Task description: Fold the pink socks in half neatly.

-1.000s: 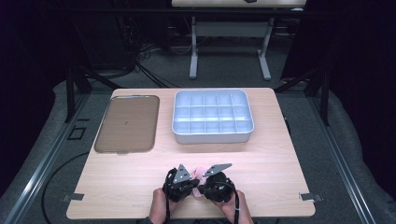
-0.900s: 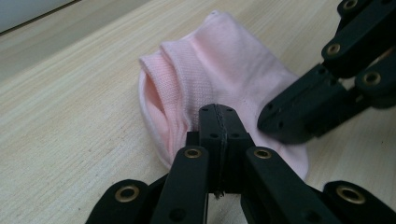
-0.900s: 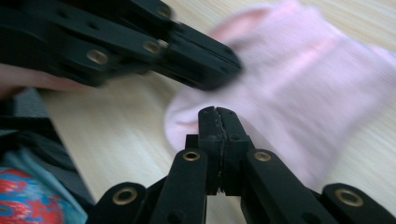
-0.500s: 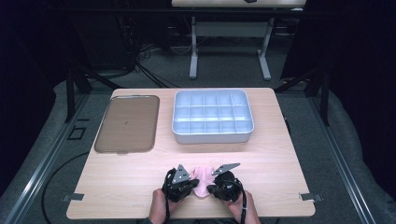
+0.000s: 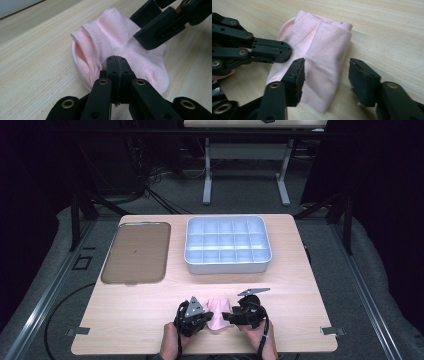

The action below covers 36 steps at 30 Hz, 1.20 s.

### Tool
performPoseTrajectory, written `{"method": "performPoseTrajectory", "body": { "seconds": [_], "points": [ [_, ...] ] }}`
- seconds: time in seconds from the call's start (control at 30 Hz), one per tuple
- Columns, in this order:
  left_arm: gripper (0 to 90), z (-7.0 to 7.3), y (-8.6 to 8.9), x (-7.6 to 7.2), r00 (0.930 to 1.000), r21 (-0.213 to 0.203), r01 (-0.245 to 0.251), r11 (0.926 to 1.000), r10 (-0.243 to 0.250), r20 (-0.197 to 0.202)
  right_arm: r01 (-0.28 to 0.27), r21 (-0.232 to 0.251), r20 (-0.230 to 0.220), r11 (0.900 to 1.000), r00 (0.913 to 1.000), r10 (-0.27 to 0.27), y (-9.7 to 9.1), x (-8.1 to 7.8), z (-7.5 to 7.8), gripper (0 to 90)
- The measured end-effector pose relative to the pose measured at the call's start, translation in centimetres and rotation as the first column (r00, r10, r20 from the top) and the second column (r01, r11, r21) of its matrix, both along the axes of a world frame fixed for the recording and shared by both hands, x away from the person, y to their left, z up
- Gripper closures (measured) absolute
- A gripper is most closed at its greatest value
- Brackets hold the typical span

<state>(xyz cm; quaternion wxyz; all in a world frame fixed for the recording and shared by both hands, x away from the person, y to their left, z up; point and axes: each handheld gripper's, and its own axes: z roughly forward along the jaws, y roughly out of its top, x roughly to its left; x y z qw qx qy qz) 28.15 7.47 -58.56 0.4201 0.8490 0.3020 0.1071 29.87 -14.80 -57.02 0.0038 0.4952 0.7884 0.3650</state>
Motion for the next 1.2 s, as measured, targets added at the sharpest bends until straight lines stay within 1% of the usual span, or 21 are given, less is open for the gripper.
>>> {"method": "performPoseTrajectory", "body": {
  "seconds": [0.1,0.27,0.33,0.4,0.47,0.5,0.53,0.57,0.6,0.63,0.67,0.73,0.77,0.8,0.83,0.9,0.93,1.0,1.03,1.17,1.2],
  "points": [
    [89.8,0.0,0.0,0.0,1.0,0.0,-0.001,1.0,0.001,-0.002,0.016,-0.018,0.014,0.9997,0.9998,-0.015,0.7,0.1,-0.1,49.3],
    [89.8,0.0,0.0,0.0,1.0,-0.002,-0.002,1.0,0.002,-0.006,0.005,-0.047,0.01,0.9989,0.9999,-0.005,1.3,0.1,0.1,49.5],
    [89.8,0.0,0.0,0.0,1.0,-0.002,-0.004,1.0,0.004,-0.007,-0.005,-0.08,0.011,0.9968,0.9999,0.006,1.7,0.1,0.2,53.6],
    [89.8,0.0,-0.1,0.0,1.0,-0.006,-0.005,1.0,0.005,-0.007,-0.007,-0.113,0.031,0.9936,0.9995,0.011,2.2,0.0,0.3,60.7],
    [89.8,0.0,-0.1,0.0,0.9999,-0.005,-0.003,1.0,0.003,-0.01,-0.024,-0.172,0.053,0.9847,0.998,0.034,2.6,-0.1,0.4,65.4],
    [89.8,0.0,-0.1,0.0,0.9999,-0.005,-0.003,1.0,0.003,-0.01,-0.024,-0.172,0.053,0.9847,0.998,0.034,2.6,-0.1,0.4,65.4],
    [89.8,0.0,-0.1,0.0,0.9999,-0.004,-0.002,1.0,0.002,-0.01,-0.051,-0.196,0.047,0.9793,0.997,0.061,3.0,-0.2,0.5,74.9],
    [89.8,0.0,-0.1,0.1,1.0,-0.005,-0.004,1.0,0.004,-0.009,-0.051,-0.196,0.047,0.9793,0.997,0.061,3.0,-0.2,0.5,74.9],
    [89.8,0.0,-0.1,0.1,1.0,-0.004,-0.003,1.0,0.003,-0.009,-0.063,-0.212,0.059,0.9753,0.9953,0.077,3.2,-0.3,0.6,78.3],
    [89.8,0.0,-0.1,0.1,1.0,-0.003,-0.003,1.0,0.003,-0.01,-0.059,-0.216,0.062,0.9747,0.9953,0.074,3.3,-0.4,0.6,79.0],
    [89.8,0.0,-0.1,0.1,1.0,-0.003,-0.002,1.0,0.002,-0.009,-0.063,-0.236,0.069,0.9696,0.9943,0.081,3.4,-0.5,0.7,79.5],
    [89.7,0.0,-0.1,0.1,1.0,-0.003,-0.002,1.0,0.002,-0.008,-0.057,-0.242,0.074,0.9687,0.9942,0.077,3.6,-0.6,0.7,79.8],
    [89.7,0.1,-0.1,0.1,1.0,-0.005,-0.003,1.0,0.003,-0.009,-0.062,-0.265,0.083,0.9622,0.9927,0.087,3.7,-0.7,0.8,79.9],
    [89.7,0.1,-0.1,0.1,1.0,-0.005,-0.004,1.0,0.004,-0.009,-0.051,-0.279,0.096,0.9588,0.9921,0.081,3.9,-0.8,0.9,80.1],
    [89.4,0.2,-0.1,0.2,0.9999,-0.011,-0.004,0.9999,0.004,-0.015,-0.049,-0.313,0.106,0.9484,0.9906,0.087,4.3,-0.9,1.0,80.3],
    [87.4,0.3,0.0,0.3,0.9997,-0.014,0.002,0.9999,-0.003,-0.023,-0.036,-0.317,0.121,0.9477,0.9896,0.078,4.5,-1.0,0.9,80.3],
    [86.4,0.5,-0.1,0.1,0.9998,-0.022,0.005,0.9997,-0.006,-0.02,-0.04,-0.331,0.117,0.9427,0.9896,0.083,4.5,-1.0,1.0,80.4],
    [85.3,0.7,-0.1,-0.1,0.9997,-0.035,0.017,0.9992,-0.018,-0.016,-0.036,-0.336,0.12,0.9413,0.9895,0.081,4.5,-1.0,1.0,80.4],
    [85.1,0.7,-0.2,-0.1,0.9991,-0.049,0.034,0.9982,-0.035,-0.022,-0.037,-0.338,0.12,0.9404,0.9894,0.082,4.5,-1.0,1.1,80.4],
    [85.3,0.4,-0.5,-0.2,0.9984,-0.037,0.047,0.9982,-0.048,-0.03,-0.028,-0.33,0.122,0.9436,0.9898,0.073,4.4,-1.0,1.0,80.4],
    [85.3,0.3,-0.7,-0.2,0.9987,-0.021,0.044,0.9988,-0.044,-0.026,-0.028,-0.333,0.123,0.9427,0.9898,0.073,4.4,-1.0,1.1,80.3]
  ]
}}
